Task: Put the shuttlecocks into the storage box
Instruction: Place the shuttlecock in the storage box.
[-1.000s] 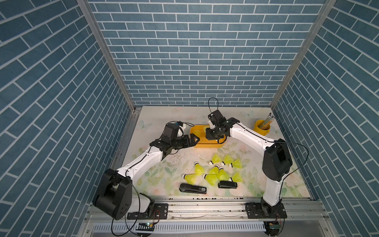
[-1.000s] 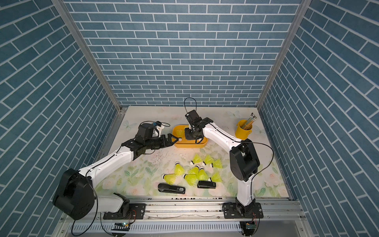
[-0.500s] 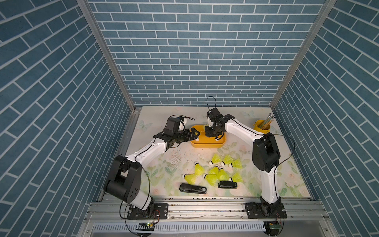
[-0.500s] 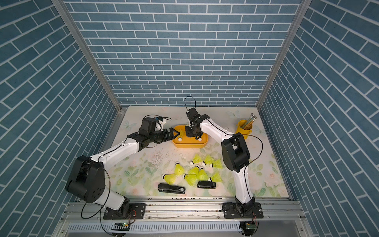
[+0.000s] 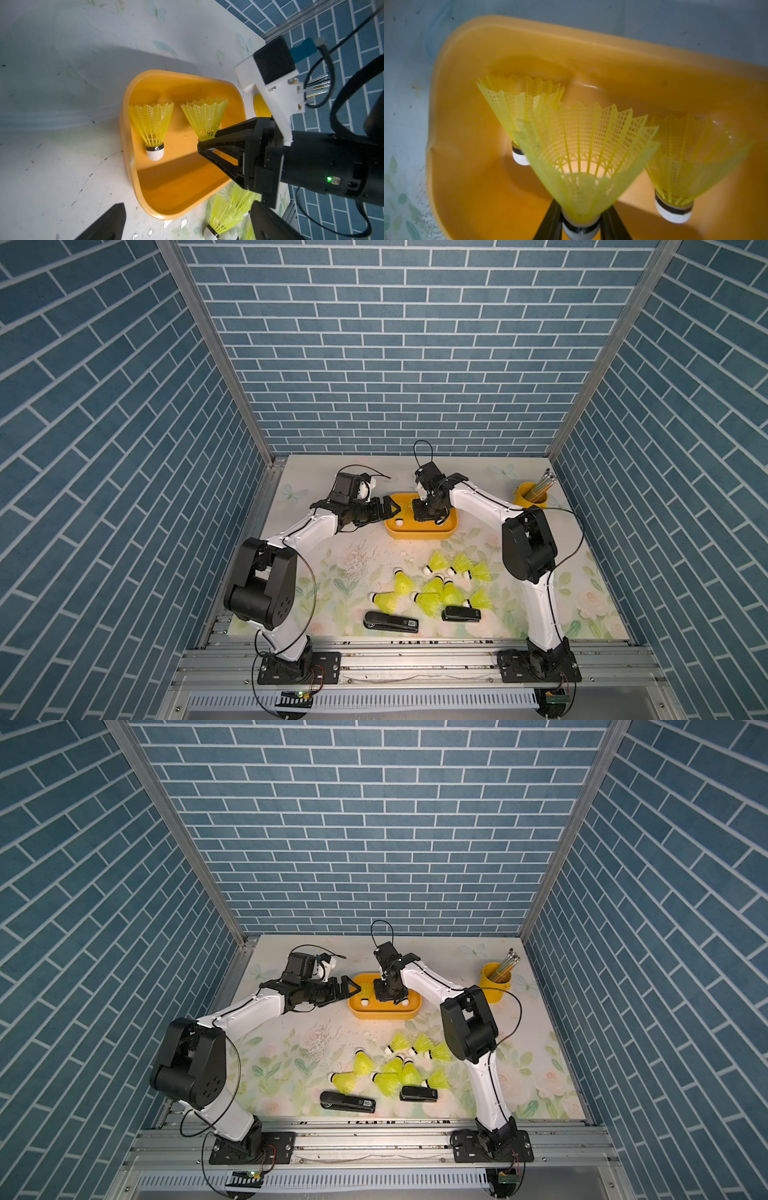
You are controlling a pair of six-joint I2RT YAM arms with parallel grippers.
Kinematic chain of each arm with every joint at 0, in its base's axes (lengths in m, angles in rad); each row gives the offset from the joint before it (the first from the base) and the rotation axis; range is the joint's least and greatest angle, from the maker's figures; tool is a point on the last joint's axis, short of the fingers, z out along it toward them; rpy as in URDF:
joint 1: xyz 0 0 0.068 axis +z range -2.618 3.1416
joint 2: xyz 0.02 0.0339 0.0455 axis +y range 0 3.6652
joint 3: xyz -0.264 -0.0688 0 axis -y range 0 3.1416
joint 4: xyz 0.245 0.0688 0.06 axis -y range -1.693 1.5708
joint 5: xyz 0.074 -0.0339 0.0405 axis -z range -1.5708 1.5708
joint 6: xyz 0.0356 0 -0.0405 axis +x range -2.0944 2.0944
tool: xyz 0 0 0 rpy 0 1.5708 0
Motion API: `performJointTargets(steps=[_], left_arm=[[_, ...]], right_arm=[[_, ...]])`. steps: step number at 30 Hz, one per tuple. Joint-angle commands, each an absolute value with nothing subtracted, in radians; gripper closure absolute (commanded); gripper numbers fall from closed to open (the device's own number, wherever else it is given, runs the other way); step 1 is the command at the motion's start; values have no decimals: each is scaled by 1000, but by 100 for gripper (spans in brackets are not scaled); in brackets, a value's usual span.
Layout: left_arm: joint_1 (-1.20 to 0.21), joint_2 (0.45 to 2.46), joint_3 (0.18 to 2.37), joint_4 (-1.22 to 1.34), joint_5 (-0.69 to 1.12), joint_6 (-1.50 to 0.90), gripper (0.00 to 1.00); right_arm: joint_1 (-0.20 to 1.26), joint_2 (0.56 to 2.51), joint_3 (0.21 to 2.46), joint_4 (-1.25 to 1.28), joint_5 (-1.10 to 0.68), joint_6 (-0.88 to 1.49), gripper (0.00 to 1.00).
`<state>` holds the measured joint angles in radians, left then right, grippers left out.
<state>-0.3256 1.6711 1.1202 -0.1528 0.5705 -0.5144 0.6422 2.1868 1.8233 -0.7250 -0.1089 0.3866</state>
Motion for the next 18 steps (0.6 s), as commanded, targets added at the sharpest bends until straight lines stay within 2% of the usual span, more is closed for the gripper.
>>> performJointTargets(steps=[1, 18], left_arm=[[-321, 1674, 1139, -160, 584, -497, 0], [-322, 1663, 1124, -151, 581, -496, 0]], right_arm=[[638, 2219, 1838, -751, -106, 367, 81], [614, 2221, 1803, -750, -81, 385, 81]])
